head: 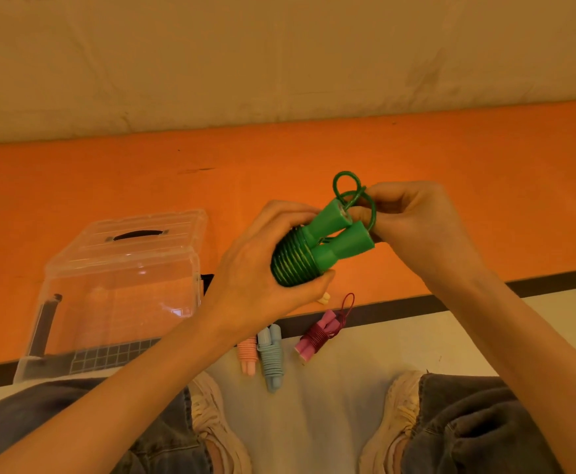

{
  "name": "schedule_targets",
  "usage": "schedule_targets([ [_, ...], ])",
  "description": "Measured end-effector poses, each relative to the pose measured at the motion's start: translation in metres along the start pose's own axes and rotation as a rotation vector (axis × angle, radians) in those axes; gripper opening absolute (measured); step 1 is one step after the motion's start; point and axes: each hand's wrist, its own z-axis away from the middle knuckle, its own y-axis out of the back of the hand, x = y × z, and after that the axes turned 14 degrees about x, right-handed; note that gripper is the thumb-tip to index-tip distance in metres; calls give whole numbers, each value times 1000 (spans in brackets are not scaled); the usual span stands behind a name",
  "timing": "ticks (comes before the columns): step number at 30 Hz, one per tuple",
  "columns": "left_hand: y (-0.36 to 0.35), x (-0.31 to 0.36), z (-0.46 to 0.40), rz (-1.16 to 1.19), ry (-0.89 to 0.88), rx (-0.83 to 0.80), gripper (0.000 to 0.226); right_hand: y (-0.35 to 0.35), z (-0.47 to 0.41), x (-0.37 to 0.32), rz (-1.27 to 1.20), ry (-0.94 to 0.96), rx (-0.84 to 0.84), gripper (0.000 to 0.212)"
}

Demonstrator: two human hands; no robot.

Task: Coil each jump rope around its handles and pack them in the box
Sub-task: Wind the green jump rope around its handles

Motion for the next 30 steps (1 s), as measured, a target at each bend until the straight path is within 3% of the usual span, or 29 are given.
schedule_targets([
  [2,0,1,0,-4,-3,2,49,3,-2,3,-8,-79,12,11],
  [4,0,1,1,-14,-10,-15,50,11,-8,5,-79,-193,7,33],
  [6,0,2,3,-53,-21,-54,50,19,-11,6,-145,-271,-104,48],
  [9,-1,0,6,-105,-23,-105,53,28,-13,6,-198,-313,-283,41],
  [12,0,-2,4,-145,-32,-116,54,33,-14,3,-289,-391,-358,36],
  [16,-6,-1,6,-147,-20,-141,54,22,-8,7,44,-148,-130,24],
  [19,-9,-2,6,-114,16,-131,54,15,-5,9,83,-55,6,16],
  [27,-7,-4,-2,-95,26,-84,51,12,-6,10,-32,-143,148,14],
  [30,-6,-4,0,-95,46,-89,51,11,-5,6,-7,-96,188,10],
])
